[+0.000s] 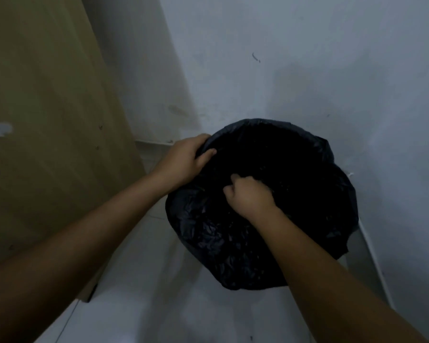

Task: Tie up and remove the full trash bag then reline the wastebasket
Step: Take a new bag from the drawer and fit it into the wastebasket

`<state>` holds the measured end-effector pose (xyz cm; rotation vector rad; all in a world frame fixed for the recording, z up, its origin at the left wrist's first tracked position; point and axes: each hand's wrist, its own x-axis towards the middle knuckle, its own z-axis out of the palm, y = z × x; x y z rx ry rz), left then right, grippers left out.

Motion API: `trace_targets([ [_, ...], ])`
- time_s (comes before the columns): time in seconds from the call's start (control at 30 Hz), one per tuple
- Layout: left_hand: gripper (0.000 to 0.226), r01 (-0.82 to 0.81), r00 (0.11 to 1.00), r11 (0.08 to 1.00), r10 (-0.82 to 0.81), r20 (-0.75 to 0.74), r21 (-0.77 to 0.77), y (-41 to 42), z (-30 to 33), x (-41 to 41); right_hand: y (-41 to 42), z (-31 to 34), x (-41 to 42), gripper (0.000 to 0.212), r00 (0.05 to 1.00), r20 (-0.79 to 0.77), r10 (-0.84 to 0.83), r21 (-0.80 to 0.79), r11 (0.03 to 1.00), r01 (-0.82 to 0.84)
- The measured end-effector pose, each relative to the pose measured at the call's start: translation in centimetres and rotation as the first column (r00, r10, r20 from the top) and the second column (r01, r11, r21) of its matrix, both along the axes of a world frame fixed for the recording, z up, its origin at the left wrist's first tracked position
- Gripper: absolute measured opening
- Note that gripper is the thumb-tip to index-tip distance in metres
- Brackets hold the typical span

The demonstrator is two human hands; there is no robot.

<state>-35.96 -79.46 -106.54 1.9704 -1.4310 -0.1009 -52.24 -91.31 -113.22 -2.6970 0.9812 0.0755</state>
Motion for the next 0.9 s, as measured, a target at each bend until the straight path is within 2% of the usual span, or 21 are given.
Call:
trace_targets([
  [0.03, 0.022, -0.007, 1.000, 1.000, 0.007, 0.012, 0.000, -0.3, 0.0, 0.0, 0.3, -0.5, 0.1, 0.056, 0.984, -0.179, 0.002, 0.160, 0.987, 0.027],
  [0.07, 0.022, -0.012, 1.000, 1.000, 0.012, 0.018, 0.000, -0.6, 0.0, -0.1, 0.7, -1.2, 0.1, 0.069, 0.928, -0.368, 0.050, 0.258, 0.965, 0.051],
  [0.1, 0.021, -0.024, 1.000, 1.000, 0.024, 0.016, 0.003, -0.8, -0.1, -0.1, 0.9, -2.3, 0.0, 0.077, 0.861, -0.500, 0.094, 0.289, 0.955, 0.064],
  [0.13, 0.021, -0.032, 0.999, 0.999, 0.032, 0.013, 0.005, -0.9, -0.3, -0.2, 0.9, -3.4, -0.2, 0.080, 0.819, -0.566, 0.094, 0.287, 0.954, 0.088],
  [0.3, 0.029, 0.006, 1.000, 1.000, -0.005, -0.015, 0.031, -0.7, -1.3, -0.3, -0.6, -5.5, -1.1, 0.096, 0.750, -0.661, -0.016, 0.159, 0.974, 0.161],
  [0.43, 0.034, 0.059, 0.998, 0.995, -0.059, -0.006, 0.077, -0.1, -1.4, -0.1, -1.9, -7.2, -1.2, 0.098, 0.736, -0.678, 0.000, 0.080, 0.994, 0.074],
  [0.53, 0.032, 0.089, 0.996, 0.991, -0.089, -0.003, 0.101, -0.1, -1.4, -0.6, -1.9, -8.3, -1.4, 0.095, 0.741, -0.669, -0.056, 0.017, 0.996, 0.091],
  [0.6, 0.031, 0.088, 0.996, 0.992, -0.088, -0.003, 0.093, -0.3, -1.2, -0.9, -2.0, -8.2, -1.3, 0.091, 0.761, -0.647, -0.060, 0.050, 0.991, 0.120],
  [0.7, 0.028, 0.077, 0.997, 0.993, -0.078, 0.005, 0.091, -0.6, -0.8, -1.2, -2.5, -7.0, -1.1, 0.084, 0.831, -0.554, -0.045, 0.149, 0.977, 0.152],
  [0.8, 0.026, 0.070, 0.997, 0.993, -0.069, -0.019, 0.092, -0.7, -0.5, -1.4, -3.6, -4.8, -1.0, 0.073, 0.912, -0.407, 0.046, 0.234, 0.971, 0.055],
  [0.83, 0.026, 0.064, 0.998, 0.994, -0.061, -0.027, 0.093, -0.7, -0.4, -1.4, -3.8, -3.9, -1.1, 0.066, 0.931, -0.357, 0.071, 0.215, 0.976, 0.008],
  [0.9, 0.025, 0.042, 0.999, 0.994, -0.038, -0.035, 0.100, -0.8, -0.3, -1.2, -4.0, -1.9, -1.5, 0.051, 0.957, -0.275, 0.091, 0.076, 0.994, -0.073],
])
